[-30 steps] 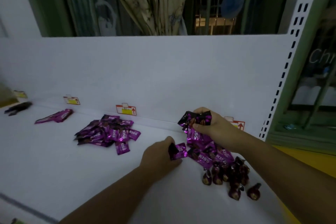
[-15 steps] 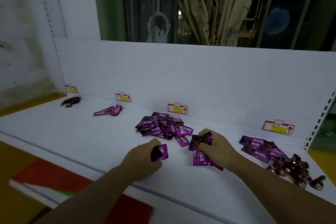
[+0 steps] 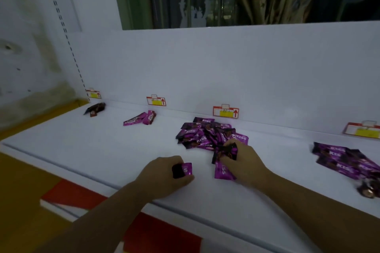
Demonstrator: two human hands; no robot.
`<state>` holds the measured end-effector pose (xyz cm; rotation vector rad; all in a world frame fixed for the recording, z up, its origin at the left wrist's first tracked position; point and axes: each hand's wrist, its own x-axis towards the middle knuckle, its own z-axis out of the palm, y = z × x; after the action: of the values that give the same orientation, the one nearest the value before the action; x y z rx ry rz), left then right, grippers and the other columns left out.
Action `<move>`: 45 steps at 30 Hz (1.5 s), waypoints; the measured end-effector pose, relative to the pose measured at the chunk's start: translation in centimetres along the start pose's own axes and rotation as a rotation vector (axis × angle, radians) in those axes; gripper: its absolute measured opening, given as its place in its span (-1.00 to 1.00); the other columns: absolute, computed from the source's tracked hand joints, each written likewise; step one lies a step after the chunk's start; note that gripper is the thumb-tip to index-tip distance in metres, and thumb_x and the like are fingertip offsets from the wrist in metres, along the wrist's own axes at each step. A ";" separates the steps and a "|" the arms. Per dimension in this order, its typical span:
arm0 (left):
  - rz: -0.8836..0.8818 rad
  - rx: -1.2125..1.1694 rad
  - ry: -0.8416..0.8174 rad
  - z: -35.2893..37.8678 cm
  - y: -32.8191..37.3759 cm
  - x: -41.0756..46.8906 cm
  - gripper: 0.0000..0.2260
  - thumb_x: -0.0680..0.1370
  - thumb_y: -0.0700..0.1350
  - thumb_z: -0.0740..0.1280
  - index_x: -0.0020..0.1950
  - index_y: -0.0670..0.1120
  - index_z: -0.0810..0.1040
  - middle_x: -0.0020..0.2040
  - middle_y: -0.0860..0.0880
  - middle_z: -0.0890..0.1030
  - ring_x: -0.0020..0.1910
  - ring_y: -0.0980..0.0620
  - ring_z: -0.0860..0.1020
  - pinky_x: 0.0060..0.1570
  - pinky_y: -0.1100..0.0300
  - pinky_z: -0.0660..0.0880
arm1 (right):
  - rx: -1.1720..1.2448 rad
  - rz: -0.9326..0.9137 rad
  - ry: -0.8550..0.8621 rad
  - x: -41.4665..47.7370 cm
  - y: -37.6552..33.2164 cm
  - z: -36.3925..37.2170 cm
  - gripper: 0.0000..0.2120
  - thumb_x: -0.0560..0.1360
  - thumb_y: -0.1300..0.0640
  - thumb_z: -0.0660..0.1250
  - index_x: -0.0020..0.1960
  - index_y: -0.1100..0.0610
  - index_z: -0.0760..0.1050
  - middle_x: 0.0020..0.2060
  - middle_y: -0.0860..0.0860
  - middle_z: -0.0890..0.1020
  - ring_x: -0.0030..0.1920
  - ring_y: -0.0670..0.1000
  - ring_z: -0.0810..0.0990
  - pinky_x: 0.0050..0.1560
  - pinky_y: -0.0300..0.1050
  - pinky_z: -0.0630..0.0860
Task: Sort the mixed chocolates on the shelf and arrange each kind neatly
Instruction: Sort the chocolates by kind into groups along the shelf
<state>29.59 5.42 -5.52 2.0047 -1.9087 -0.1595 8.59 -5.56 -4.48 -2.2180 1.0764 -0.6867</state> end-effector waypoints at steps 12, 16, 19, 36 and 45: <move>0.126 -0.029 0.042 0.6 -3.8 8.5 -0.49 0.48 0.29 0.16 0.38 0.12 0.27 0.20 0.16 0.47 0.13 0.18 0.43 0.19 0.19 0.40 | -0.208 -0.259 0.096 4.2 2.5 4.6 -0.04 0.23 -0.49 0.16 0.50 -0.04 0.06 0.45 -0.18 0.10 0.44 -0.14 0.04 0.43 -0.09 -0.04; 0.139 0.012 0.111 1.7 -5.1 9.7 -0.44 0.47 0.29 -0.01 0.39 0.05 0.30 0.21 0.06 0.48 0.14 0.11 0.41 0.19 0.17 0.34 | -0.214 -0.314 0.333 3.9 2.4 4.5 -0.44 0.35 -0.30 0.24 0.19 0.04 0.47 0.19 -0.01 0.49 0.19 -0.02 0.44 0.21 -0.10 0.35; 0.145 -0.086 0.200 1.8 -5.3 9.6 -0.46 0.49 0.18 -0.05 0.35 -0.02 0.38 0.22 0.01 0.49 0.16 0.10 0.41 0.18 0.20 0.28 | -0.218 -0.337 0.359 3.6 2.6 4.3 -0.81 0.40 -0.06 0.27 -0.15 0.06 0.50 -0.17 -0.06 0.50 -0.15 -0.11 0.42 -0.16 -0.36 0.31; -0.014 -0.609 0.217 0.7 -6.9 9.6 -0.72 0.41 -0.39 0.32 -0.06 -0.01 0.48 -0.20 0.16 0.45 -0.22 0.20 0.43 -0.25 0.45 0.35 | -0.492 -0.103 0.309 0.5 -0.5 4.3 -0.80 0.46 -0.06 0.21 -0.11 -0.05 0.60 -0.28 -0.16 0.61 -0.29 -0.12 0.54 -0.32 -0.22 0.50; 0.077 -0.417 0.385 0.9 -7.7 9.5 -0.80 0.44 -0.28 0.36 0.05 -0.13 0.59 0.02 -0.08 0.61 -0.01 -0.06 0.53 0.03 0.03 0.46 | -0.515 0.143 0.387 -5.1 -2.9 5.9 -0.78 0.48 -0.06 0.28 0.01 0.02 0.59 0.01 -0.19 0.50 0.02 -0.19 0.44 0.04 -0.29 0.37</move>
<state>37.29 -3.91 -7.33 1.5539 -1.5546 -0.1273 11.23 1.65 -7.64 -2.4475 1.7528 -0.8746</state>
